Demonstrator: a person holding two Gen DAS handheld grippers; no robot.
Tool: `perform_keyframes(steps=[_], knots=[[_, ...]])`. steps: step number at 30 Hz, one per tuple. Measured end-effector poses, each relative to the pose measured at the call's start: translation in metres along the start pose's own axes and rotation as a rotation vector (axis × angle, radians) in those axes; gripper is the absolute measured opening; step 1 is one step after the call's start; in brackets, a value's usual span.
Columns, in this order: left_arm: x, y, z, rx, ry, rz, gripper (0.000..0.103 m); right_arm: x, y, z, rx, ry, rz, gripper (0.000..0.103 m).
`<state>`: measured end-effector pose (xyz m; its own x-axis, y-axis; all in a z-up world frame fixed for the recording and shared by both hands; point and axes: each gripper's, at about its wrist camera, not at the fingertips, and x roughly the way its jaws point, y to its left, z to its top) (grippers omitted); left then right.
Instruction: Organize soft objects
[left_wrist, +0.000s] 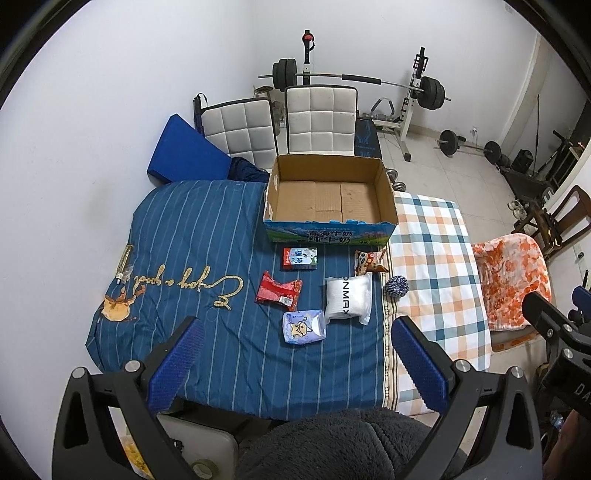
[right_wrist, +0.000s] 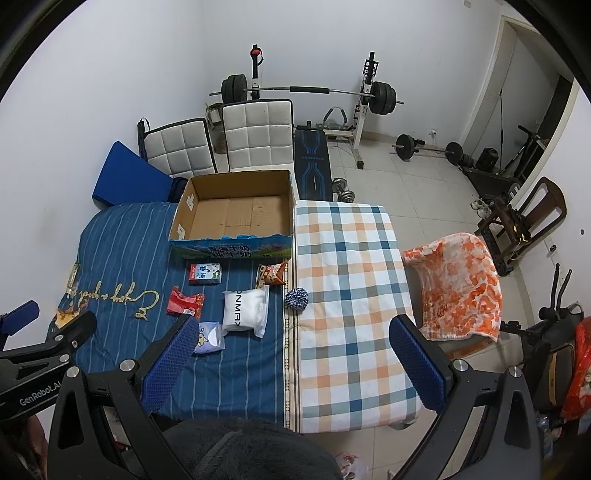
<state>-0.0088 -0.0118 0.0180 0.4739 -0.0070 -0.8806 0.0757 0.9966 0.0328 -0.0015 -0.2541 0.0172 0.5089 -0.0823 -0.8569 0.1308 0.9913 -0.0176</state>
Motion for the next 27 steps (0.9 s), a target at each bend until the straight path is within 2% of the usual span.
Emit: perform_keyframes(steps=[12, 19, 22, 27], knots=[[0.013, 0.001, 0.001, -0.007, 0.037, -0.008, 0.103, 0.001, 0.003, 0.0, -0.002, 0.009, 0.011, 0.103], [0.022, -0.003, 0.003, -0.033, 0.046, 0.011, 0.103, 0.023, 0.002, 0.004, -0.008, 0.038, 0.038, 0.103], [0.038, -0.002, 0.007, -0.049, 0.051, 0.042, 0.103, 0.045, -0.011, 0.007, 0.012, 0.062, 0.052, 0.103], [0.088, 0.01, 0.011, -0.078, 0.075, 0.13, 0.103, 0.121, -0.029, 0.015, 0.034, 0.168, 0.092, 0.103]])
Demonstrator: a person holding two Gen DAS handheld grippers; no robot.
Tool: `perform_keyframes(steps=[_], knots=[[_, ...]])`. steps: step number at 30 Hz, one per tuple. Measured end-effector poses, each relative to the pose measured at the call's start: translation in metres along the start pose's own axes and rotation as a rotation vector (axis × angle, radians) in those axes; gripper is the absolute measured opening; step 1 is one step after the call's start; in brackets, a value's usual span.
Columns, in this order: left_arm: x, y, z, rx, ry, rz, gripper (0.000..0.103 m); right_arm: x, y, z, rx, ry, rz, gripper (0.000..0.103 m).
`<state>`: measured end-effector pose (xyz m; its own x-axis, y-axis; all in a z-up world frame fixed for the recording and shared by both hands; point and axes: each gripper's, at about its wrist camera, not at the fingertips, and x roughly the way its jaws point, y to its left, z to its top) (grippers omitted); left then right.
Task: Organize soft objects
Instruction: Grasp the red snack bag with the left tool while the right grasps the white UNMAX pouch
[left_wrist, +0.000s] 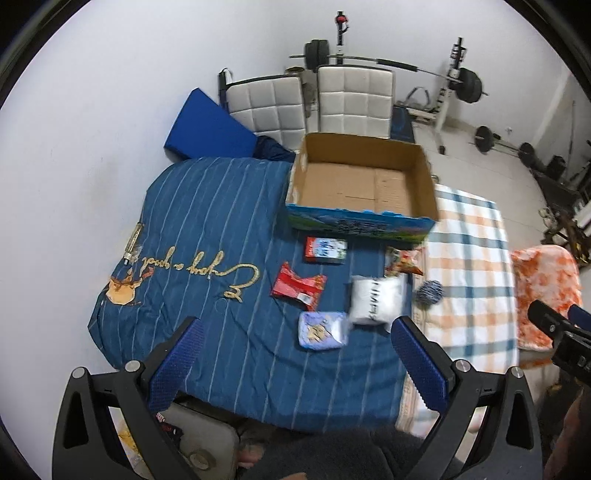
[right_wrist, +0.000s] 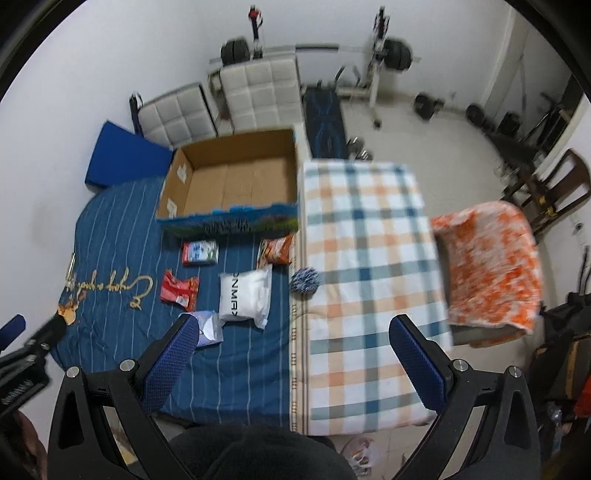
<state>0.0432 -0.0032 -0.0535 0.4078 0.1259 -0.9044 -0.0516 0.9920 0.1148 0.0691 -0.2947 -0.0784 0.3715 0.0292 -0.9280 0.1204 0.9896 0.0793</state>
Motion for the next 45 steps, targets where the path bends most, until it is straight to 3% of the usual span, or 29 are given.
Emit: perform_keyframes(steps=[4, 11, 18, 24, 32, 37, 39, 41, 45], knots=[[0.059, 0.008, 0.005, -0.008, 0.077, 0.027, 0.103, 0.088, 0.001, 0.013, -0.014, 0.113, 0.028, 0.103], [0.189, 0.022, 0.023, 0.033, 0.248, 0.017, 0.103, 0.258, 0.053, 0.017, -0.036, 0.345, 0.025, 0.103], [0.284, 0.026, 0.035, 0.091, 0.356, -0.052, 0.103, 0.369, 0.1, 0.01, 0.013, 0.483, -0.03, 0.103], [0.358, 0.006, 0.032, 0.208, 0.475, -0.11, 0.103, 0.418, 0.116, -0.007, 0.02, 0.563, -0.083, 0.103], [0.416, -0.013, 0.015, 0.292, 0.575, -0.155, 0.103, 0.43, 0.128, -0.009, 0.004, 0.575, -0.119, 0.103], [0.428, -0.012, 0.01, 0.265, 0.557, -0.19, 0.092, 0.446, 0.141, -0.01, -0.028, 0.592, -0.156, 0.103], [0.426, -0.014, 0.008, 0.269, 0.528, -0.188, 0.081, 0.452, 0.147, -0.014, -0.046, 0.599, -0.174, 0.103], [0.423, -0.012, 0.007, 0.269, 0.516, -0.182, 0.079, 0.458, 0.15, -0.019, -0.057, 0.598, -0.194, 0.103], [0.415, -0.007, 0.003, 0.235, 0.5, -0.174, 0.078, 0.46, 0.153, -0.028, -0.051, 0.574, -0.202, 0.089]])
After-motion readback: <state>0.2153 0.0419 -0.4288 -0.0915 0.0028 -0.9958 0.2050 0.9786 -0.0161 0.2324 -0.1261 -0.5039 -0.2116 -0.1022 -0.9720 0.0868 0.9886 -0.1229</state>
